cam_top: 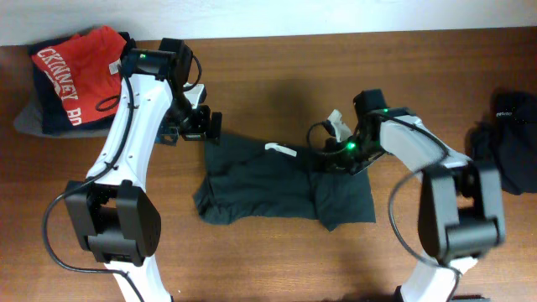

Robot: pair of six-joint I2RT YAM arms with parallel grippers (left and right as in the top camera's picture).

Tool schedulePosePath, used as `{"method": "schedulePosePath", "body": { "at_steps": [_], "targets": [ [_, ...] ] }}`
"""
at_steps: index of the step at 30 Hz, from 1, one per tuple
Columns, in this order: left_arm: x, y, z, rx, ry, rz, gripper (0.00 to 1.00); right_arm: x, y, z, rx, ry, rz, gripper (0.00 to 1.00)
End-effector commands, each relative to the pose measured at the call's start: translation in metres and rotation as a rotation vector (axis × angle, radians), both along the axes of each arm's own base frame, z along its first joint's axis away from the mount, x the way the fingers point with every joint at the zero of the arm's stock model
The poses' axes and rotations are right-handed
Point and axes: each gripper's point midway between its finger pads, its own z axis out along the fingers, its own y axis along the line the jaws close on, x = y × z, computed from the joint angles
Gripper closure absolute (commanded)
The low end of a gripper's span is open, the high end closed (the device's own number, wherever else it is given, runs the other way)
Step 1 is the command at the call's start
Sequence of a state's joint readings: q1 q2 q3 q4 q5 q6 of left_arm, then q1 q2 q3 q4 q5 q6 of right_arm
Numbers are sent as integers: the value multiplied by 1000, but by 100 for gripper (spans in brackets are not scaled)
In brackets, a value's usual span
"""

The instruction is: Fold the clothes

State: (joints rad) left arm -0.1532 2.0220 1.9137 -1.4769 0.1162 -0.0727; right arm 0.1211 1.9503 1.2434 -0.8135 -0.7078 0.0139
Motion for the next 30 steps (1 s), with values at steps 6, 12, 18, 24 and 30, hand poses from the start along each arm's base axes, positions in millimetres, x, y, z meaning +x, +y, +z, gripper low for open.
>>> {"method": "schedulePosePath", "body": {
  "at_steps": [6, 12, 18, 24, 30],
  "targets": [
    [-3, 0, 2, -1, 5, 0, 1, 19, -4, -53, -11, 5, -36, 96],
    [-5, 0, 2, 2, 13, 0, 1, 44, -15, -41, -4, -50, -89, 96],
    [-5, 0, 2, 2, 13, 0, 1, 66, -30, -1, -3, -77, -122, 96],
    [-5, 0, 2, 2, 13, 0, 1, 72, -43, 55, 0, -106, -59, 96],
    [-5, 0, 2, 2, 13, 1, 1, 38, -53, 66, 5, -35, 62, 96]
  ]
}}
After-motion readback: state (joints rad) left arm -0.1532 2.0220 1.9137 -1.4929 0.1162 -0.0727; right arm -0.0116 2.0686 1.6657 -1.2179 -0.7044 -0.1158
